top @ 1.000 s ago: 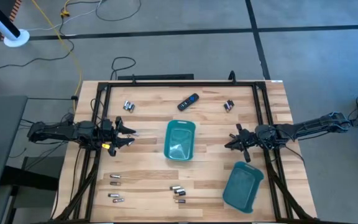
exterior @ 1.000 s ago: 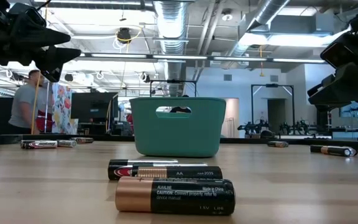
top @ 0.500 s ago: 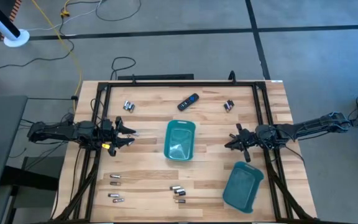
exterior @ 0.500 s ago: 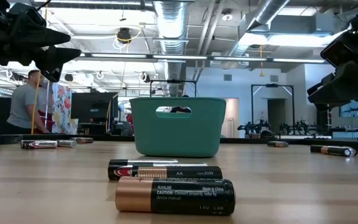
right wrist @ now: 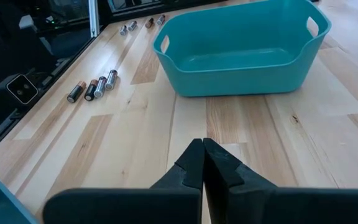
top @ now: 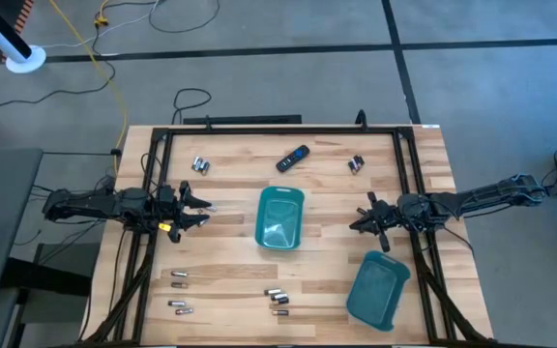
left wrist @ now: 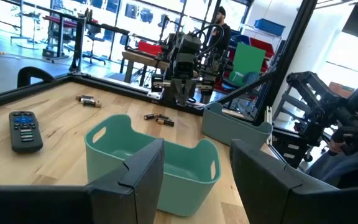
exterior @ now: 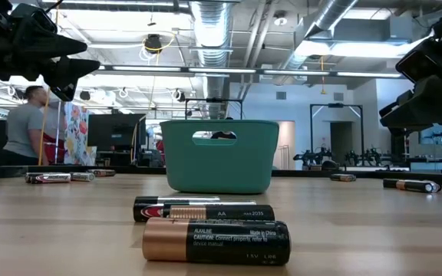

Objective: Sort batteries
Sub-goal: Move the dark blue bin to the center of the table

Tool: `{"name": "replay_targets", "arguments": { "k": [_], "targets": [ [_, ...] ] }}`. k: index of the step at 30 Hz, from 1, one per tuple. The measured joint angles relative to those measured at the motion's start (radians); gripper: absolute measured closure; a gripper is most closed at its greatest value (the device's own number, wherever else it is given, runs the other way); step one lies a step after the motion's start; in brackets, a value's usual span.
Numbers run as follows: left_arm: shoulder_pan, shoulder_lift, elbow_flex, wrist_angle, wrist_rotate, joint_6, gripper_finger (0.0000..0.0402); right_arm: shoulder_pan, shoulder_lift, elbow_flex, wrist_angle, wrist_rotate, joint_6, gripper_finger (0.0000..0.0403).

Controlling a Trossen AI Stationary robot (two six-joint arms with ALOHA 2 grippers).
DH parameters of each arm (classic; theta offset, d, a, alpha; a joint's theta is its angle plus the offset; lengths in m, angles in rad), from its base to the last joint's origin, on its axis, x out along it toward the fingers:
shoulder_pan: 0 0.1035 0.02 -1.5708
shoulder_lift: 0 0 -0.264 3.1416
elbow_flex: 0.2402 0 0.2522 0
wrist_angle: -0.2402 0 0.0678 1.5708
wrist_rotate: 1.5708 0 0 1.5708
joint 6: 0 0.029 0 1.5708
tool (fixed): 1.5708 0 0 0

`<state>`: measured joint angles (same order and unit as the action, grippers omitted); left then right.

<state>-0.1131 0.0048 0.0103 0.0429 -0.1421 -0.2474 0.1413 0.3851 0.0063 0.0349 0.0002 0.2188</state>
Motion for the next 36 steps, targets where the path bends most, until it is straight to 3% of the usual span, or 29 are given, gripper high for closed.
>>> {"name": "replay_targets", "arguments": {
  "k": [24,31,36],
  "targets": [
    [0.000,0.000,0.000,0.000,0.000,0.000,0.0224,0.000,0.000,0.056,0.004,0.000,0.020,0.0378],
    [0.000,0.000,0.000,0.000,0.000,0.000,0.0224,0.000,0.000,0.202,-0.036,0.004,0.022,0.0393],
    [0.000,0.000,0.000,0.000,0.000,0.000,0.0224,0.000,0.000,0.417,-0.330,0.101,0.128,0.0399]
  ]
}}
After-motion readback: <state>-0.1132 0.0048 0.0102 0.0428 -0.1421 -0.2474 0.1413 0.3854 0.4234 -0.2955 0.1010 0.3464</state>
